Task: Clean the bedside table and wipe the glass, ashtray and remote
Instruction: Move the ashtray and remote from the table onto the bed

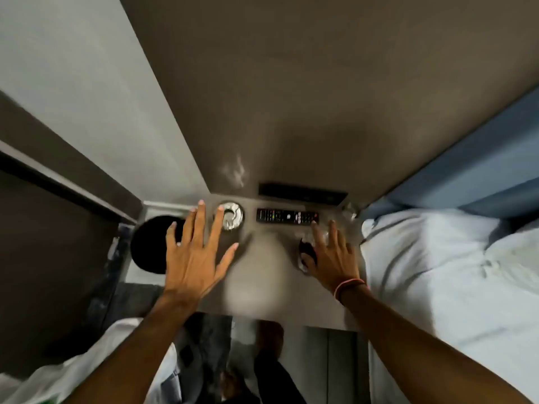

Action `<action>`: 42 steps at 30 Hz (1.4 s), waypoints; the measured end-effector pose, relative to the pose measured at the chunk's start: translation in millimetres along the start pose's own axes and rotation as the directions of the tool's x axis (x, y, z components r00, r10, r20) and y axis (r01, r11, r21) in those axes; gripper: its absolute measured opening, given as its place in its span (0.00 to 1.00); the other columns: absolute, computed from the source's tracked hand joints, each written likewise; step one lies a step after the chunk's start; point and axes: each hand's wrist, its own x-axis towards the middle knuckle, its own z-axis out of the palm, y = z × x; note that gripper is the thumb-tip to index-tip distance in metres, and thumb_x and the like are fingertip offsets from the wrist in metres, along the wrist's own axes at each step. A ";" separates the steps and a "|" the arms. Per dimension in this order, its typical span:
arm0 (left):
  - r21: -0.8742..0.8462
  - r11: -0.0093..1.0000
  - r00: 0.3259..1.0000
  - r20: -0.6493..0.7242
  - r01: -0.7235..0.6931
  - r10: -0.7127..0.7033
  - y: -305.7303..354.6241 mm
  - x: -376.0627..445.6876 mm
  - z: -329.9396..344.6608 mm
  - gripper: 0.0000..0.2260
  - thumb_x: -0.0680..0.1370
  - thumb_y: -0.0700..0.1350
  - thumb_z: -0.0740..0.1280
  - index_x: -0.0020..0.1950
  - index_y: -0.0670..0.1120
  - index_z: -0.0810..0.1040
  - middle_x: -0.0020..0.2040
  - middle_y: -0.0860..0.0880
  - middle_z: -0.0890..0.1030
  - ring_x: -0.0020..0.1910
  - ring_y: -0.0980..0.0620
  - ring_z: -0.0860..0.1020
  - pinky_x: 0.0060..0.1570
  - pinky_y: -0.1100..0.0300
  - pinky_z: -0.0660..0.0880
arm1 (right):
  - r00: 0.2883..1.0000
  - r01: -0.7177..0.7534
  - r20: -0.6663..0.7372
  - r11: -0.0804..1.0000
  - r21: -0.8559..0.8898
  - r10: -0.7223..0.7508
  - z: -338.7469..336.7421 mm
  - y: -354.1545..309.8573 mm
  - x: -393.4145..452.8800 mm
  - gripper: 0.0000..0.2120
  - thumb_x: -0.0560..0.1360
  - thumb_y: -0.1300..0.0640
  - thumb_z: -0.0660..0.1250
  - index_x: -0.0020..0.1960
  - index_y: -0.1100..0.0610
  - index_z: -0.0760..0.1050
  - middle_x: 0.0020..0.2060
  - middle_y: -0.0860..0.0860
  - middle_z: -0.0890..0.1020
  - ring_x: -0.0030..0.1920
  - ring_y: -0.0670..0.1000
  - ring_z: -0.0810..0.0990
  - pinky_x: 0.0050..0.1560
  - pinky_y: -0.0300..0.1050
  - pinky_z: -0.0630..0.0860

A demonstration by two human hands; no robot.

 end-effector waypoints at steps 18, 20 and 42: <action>-0.113 0.961 0.967 0.005 0.252 -0.253 -48.7 -43.8 243.2 0.28 0.83 0.60 0.56 0.77 0.45 0.67 0.76 0.40 0.70 0.72 0.42 0.73 0.69 0.37 0.67 | 0.992 0.097 -0.099 0.972 0.214 -0.077 191.4 -61.3 73.3 0.28 0.73 0.65 0.71 0.71 0.59 0.68 0.62 0.62 0.72 0.58 0.64 0.76 0.54 0.62 0.81; -0.122 0.938 0.944 -0.022 0.326 -0.330 -76.9 -50.9 242.1 0.26 0.83 0.58 0.58 0.75 0.43 0.70 0.74 0.39 0.73 0.70 0.41 0.75 0.68 0.37 0.68 | 0.986 0.148 -0.113 0.947 0.284 -0.120 183.1 -111.9 89.9 0.28 0.72 0.69 0.69 0.70 0.60 0.68 0.61 0.61 0.72 0.53 0.63 0.78 0.51 0.60 0.82; -0.003 0.910 0.910 -0.031 0.415 -0.414 -215.9 -78.1 256.6 0.25 0.83 0.58 0.56 0.73 0.43 0.71 0.68 0.39 0.76 0.64 0.39 0.77 0.65 0.40 0.69 | 0.893 0.435 -0.002 0.864 0.254 -0.449 192.0 -322.6 166.0 0.33 0.78 0.54 0.68 0.79 0.53 0.58 0.78 0.58 0.62 0.78 0.58 0.59 0.77 0.54 0.61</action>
